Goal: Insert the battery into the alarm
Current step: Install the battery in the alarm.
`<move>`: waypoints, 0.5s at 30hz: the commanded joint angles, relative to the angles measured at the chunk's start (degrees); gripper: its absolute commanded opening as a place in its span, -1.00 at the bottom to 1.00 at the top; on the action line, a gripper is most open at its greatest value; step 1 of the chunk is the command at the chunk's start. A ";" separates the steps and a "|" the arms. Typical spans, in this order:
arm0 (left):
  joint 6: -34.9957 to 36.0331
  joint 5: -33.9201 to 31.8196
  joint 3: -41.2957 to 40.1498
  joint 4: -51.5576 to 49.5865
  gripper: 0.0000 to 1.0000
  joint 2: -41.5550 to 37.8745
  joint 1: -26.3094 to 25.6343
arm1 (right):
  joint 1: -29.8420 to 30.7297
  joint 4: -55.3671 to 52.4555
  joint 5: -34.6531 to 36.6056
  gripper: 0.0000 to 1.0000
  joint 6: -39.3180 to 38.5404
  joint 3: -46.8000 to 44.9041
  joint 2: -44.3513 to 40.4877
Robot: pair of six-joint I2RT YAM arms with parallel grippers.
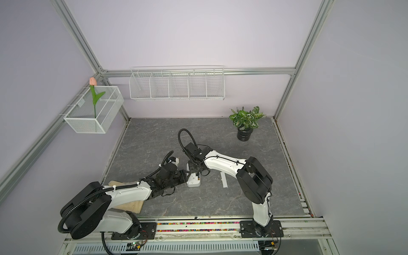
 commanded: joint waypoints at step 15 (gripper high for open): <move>-0.26 -2.00 -1.40 -6.18 -0.26 0.94 0.11 | 1.51 -2.98 -8.50 -0.85 4.27 -6.73 3.55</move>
